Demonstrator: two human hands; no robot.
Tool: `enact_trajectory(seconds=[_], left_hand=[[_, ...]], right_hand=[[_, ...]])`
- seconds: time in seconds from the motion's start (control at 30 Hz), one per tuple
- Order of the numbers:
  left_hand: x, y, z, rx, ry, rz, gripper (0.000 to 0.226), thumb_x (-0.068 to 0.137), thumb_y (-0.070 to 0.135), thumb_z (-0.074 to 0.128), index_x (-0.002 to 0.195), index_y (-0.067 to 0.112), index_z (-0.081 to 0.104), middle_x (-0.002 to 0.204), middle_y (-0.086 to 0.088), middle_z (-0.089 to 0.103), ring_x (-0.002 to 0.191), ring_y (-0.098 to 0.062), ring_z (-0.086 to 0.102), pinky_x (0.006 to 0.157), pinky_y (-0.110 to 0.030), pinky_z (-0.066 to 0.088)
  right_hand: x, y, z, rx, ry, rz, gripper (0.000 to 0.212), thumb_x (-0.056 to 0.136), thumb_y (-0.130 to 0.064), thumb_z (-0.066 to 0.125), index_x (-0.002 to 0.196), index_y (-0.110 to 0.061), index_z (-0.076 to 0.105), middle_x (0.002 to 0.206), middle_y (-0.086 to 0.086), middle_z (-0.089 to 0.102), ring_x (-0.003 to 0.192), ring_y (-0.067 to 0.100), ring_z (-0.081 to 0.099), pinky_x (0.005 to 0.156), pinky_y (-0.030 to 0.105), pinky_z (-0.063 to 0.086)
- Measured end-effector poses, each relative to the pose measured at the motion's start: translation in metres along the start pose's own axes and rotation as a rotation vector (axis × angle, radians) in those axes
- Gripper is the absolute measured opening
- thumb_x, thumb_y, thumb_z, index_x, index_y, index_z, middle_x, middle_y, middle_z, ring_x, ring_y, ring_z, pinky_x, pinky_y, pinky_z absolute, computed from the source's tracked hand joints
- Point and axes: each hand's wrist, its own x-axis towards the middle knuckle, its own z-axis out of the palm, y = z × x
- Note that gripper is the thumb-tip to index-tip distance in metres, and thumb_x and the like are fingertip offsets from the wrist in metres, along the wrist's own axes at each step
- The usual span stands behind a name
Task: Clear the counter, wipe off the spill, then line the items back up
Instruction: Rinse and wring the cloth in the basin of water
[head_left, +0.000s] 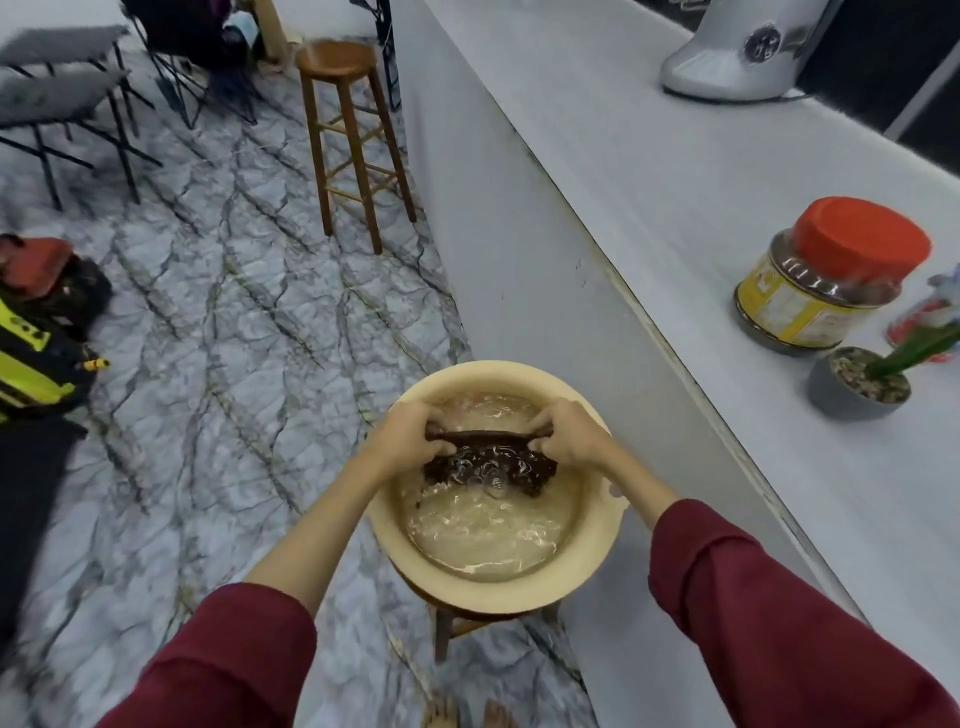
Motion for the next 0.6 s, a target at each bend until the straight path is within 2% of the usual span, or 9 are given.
enact_trajectory(seconds=[0.07,0.17,0.27,0.33,0.4,0.47,0.53,0.6], left_hand=[[0.002,-0.001,0.004,0.066,-0.080,0.028,0.024,0.074,0.015,0.073,0.098,0.018,0.070,0.080,0.006,0.059,0.077,-0.011,0.052,0.069,-0.023,0.039],[0.003,0.000,0.011,0.140,-0.108,0.014,0.020,0.076,0.019,0.072,0.096,0.016,0.070,0.083,0.000,0.062,0.076,-0.014,0.052,0.069,-0.026,0.040],[0.001,0.000,0.017,0.234,-0.172,0.009,0.017,0.078,0.022,0.069,0.090,0.010,0.067,0.079,-0.002,0.061,0.076,-0.018,0.053,0.065,-0.029,0.038],[0.001,-0.001,0.019,0.260,-0.218,0.025,0.021,0.077,0.010,0.063,0.098,0.012,0.066,0.090,-0.004,0.064,0.088,-0.024,0.058,0.068,-0.032,0.043],[0.002,-0.001,0.019,0.242,-0.191,0.024,0.032,0.077,-0.001,0.056,0.105,0.011,0.065,0.103,-0.007,0.066,0.094,-0.027,0.059,0.073,-0.035,0.045],[0.004,-0.003,0.017,0.140,-0.117,0.025,0.026,0.080,0.001,0.057,0.102,0.009,0.067,0.099,-0.003,0.068,0.083,-0.024,0.059,0.066,-0.028,0.043],[0.006,-0.005,0.014,-0.007,-0.067,0.016,0.013,0.082,0.009,0.063,0.093,0.011,0.069,0.080,0.007,0.064,0.069,-0.014,0.054,0.059,-0.020,0.037],[0.008,-0.006,0.011,-0.065,-0.058,0.012,0.007,0.081,0.015,0.067,0.086,0.012,0.068,0.076,0.004,0.063,0.068,-0.012,0.052,0.062,-0.022,0.040]], right_hand=[[0.003,0.001,0.008,-0.047,-0.003,0.025,0.022,0.080,-0.012,0.068,0.101,-0.008,0.072,0.093,0.008,0.073,0.079,0.016,0.059,0.071,0.023,0.042],[0.003,-0.002,0.023,-0.193,0.007,0.036,0.021,0.075,-0.023,0.073,0.091,-0.009,0.072,0.087,0.007,0.071,0.079,0.020,0.059,0.067,0.027,0.041],[0.000,-0.001,0.029,-0.297,-0.046,0.024,0.006,0.074,-0.011,0.068,0.073,-0.008,0.064,0.071,0.005,0.064,0.077,0.025,0.058,0.061,0.030,0.041],[0.001,0.000,0.027,-0.287,-0.078,0.054,0.020,0.071,0.000,0.062,0.060,-0.013,0.052,0.063,-0.001,0.052,0.073,0.024,0.052,0.053,0.028,0.035],[0.004,0.001,0.024,-0.216,-0.059,0.055,0.019,0.070,0.006,0.056,0.071,-0.012,0.063,0.078,0.004,0.062,0.080,0.024,0.056,0.058,0.026,0.040],[0.005,-0.002,0.017,-0.077,-0.004,0.049,0.033,0.069,0.010,0.052,0.090,-0.008,0.071,0.092,0.009,0.069,0.082,0.022,0.060,0.066,0.025,0.046],[0.006,-0.002,0.011,-0.007,0.067,0.030,0.031,0.070,0.007,0.055,0.088,-0.008,0.074,0.086,0.005,0.072,0.071,0.016,0.058,0.063,0.022,0.047],[0.006,0.000,0.009,-0.095,0.082,0.027,0.016,0.074,-0.005,0.064,0.084,-0.010,0.076,0.077,0.005,0.072,0.061,0.016,0.051,0.060,0.026,0.044]])
